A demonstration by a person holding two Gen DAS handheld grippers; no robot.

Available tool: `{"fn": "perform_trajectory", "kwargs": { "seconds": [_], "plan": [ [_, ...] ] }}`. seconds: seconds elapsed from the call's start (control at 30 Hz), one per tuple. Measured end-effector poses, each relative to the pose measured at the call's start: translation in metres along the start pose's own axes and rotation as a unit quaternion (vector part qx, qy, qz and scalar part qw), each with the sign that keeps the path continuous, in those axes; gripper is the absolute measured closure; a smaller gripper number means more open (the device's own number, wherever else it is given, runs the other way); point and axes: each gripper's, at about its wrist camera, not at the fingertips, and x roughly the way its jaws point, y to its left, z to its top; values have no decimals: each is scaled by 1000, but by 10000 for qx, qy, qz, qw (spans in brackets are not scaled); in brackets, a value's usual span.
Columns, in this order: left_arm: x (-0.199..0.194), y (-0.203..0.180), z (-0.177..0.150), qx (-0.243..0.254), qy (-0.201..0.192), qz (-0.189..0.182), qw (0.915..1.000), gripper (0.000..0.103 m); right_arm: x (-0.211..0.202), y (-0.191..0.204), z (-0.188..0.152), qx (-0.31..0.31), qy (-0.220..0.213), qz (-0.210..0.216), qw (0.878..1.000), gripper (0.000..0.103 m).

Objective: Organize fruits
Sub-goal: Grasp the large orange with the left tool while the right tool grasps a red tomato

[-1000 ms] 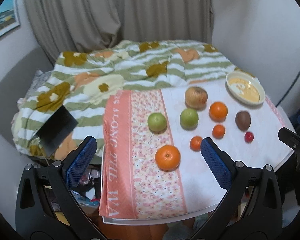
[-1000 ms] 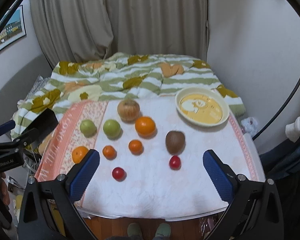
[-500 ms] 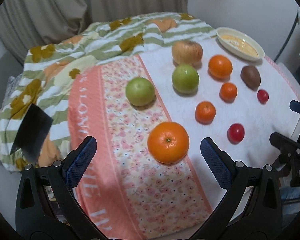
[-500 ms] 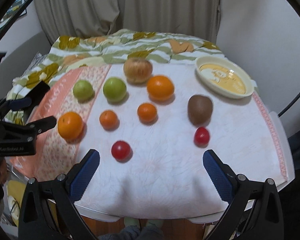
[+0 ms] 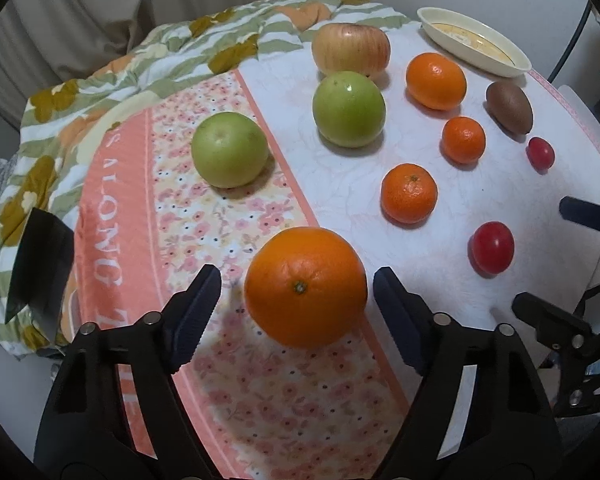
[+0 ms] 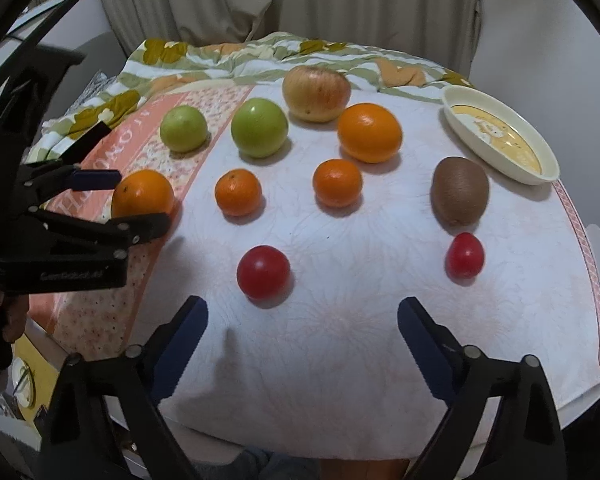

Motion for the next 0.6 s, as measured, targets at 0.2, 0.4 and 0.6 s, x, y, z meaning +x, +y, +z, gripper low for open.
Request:
{"fn": "perform_trajectory", "kwargs": {
  "seconds": [0.2,0.4,0.6],
  "plan": [
    [8,1,1,-71,102,11,9999,22,14,6,4,-241,130,130,9995,29],
    [12,3,-2,-214,211,-100,9995,33,21,10,9,-370,186,183,9990,40],
    [11,-1,-3,-201,218,-55,9995,37,27,14,10,-474,262,230,9983,53]
  ]
}}
